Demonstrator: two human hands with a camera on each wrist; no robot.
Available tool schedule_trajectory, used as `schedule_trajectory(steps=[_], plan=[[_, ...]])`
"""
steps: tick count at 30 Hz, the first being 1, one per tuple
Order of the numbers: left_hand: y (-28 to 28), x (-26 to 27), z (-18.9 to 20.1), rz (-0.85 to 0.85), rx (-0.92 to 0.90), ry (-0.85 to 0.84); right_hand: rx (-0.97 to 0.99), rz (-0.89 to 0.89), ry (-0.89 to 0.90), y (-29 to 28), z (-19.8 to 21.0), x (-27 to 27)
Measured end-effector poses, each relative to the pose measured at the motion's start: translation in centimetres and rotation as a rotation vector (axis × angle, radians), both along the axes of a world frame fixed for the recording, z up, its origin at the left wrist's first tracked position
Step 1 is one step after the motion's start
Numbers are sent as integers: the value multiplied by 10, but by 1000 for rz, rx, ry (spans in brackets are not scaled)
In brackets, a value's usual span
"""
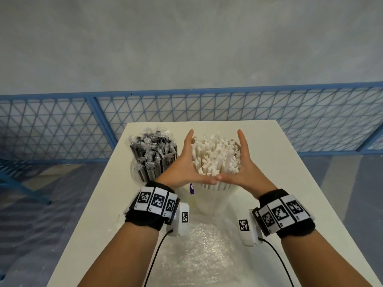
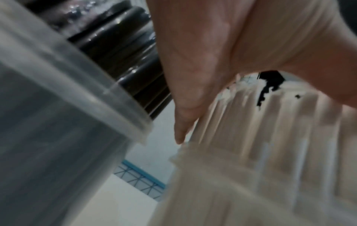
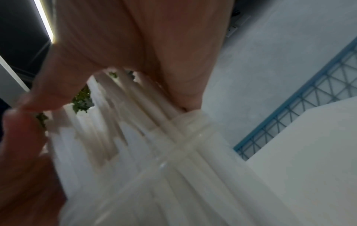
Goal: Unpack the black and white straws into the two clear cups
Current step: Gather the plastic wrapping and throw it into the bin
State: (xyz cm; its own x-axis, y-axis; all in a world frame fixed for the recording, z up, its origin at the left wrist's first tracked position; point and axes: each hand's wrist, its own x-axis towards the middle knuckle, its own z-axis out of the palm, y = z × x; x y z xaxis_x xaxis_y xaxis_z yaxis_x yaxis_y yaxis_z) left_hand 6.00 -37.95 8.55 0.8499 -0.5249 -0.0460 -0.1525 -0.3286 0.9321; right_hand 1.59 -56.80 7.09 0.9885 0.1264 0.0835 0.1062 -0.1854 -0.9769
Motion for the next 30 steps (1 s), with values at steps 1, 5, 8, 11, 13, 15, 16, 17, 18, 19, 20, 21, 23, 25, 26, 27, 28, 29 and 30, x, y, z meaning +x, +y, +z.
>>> schedule_trajectory(steps=[1, 5, 8, 11, 13, 15, 16, 17, 18, 19, 20, 21, 23, 25, 26, 27, 28, 29, 30], plan=[[0, 0, -5, -42, 5, 35, 19, 30, 12, 0, -2, 0], [-5, 2, -21, -45, -66, 31, -76, 61, -5, 6, -6, 0], [-15, 2, -28, 83, -142, -40, -149, -148, -129, 16, -10, 2], [-22, 2, -26, 191, -227, -58, -92, -241, -172, 21, -8, 4], [-24, 4, -17, 216, -263, -79, -50, -245, -200, 22, 0, 5], [-24, 6, -6, 234, -281, -109, -21, -232, -253, 21, 11, 7], [-23, 6, -2, 240, -284, -124, -15, -223, -284, 21, 16, 7], [-21, 6, 0, 241, -285, -132, -17, -218, -303, 21, 17, 8], [-19, 5, 1, 232, -281, -124, -17, -218, -304, 21, 18, 8], [-15, 4, 0, 210, -267, -99, -14, -221, -278, 20, 15, 9], [-12, 1, -2, 178, -239, -70, -1, -215, -225, 19, 12, 8], [-8, -2, -6, 148, -199, -43, 20, -201, -158, 17, 8, 6], [-3, -7, -12, 128, -136, -12, 31, -144, -25, 14, 3, 1], [0, -7, -16, 156, -104, -10, -24, -41, 58, 10, 1, -2], [0, -5, -17, 170, -96, -5, -56, 17, 68, 10, -1, -2], [0, -3, -18, 175, -94, -1, -94, 47, 57, 11, -3, -1], [-1, -1, -18, 168, -89, -8, -140, 48, 18, 13, -6, 1], [-3, 1, -19, 158, -73, -29, -182, 15, -33, 17, -9, 3], [-5, 3, -20, 160, -52, -56, -204, -37, -80, 21, -12, 4]])
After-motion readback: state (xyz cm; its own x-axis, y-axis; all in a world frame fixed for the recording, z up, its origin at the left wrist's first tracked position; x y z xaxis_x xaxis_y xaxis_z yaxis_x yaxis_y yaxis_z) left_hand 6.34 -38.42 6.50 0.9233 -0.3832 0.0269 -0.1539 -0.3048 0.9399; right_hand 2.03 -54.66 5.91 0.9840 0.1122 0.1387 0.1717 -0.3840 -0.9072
